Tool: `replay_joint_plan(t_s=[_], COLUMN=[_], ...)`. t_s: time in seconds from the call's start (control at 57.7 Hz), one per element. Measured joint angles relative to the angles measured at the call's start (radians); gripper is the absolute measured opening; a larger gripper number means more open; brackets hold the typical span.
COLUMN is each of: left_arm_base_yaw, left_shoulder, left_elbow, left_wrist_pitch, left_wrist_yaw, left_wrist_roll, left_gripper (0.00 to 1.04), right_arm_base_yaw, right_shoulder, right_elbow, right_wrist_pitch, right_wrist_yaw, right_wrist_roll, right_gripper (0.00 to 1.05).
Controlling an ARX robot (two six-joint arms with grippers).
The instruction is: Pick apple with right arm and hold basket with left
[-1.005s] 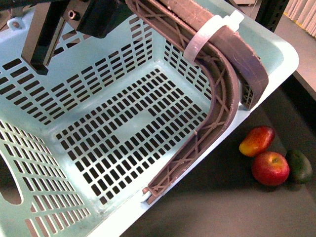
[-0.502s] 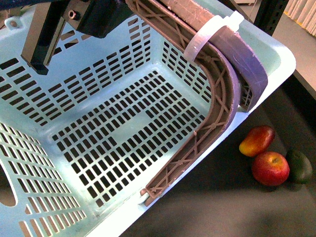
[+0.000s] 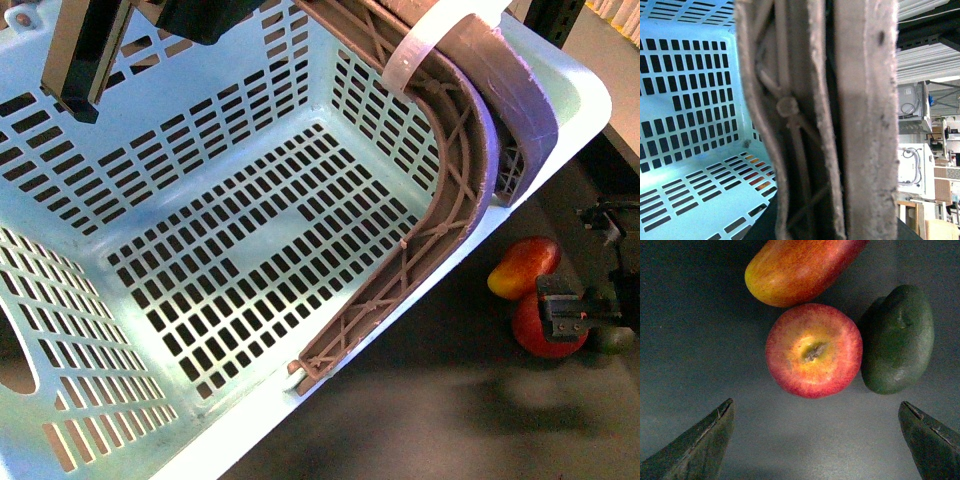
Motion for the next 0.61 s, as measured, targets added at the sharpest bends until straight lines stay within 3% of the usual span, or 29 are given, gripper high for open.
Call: replay_joint_plan(t_s=[0.606], left_arm_base_yaw=[0.0], left_shoulder=[0.0], left_elbow=[0.0], left_wrist_pitch=[0.0], left_wrist_yaw=[0.0], left_wrist_roll=[0.0], left_gripper=[0.15], right_arm_base_yaw=[-0.003], right_shoulder=[0.216], right_elbow=[0.21], right_wrist_pitch=[-0.087], right_wrist_yaw=[0.019], right_wrist_roll=[-0.079], right_gripper=[0.96])
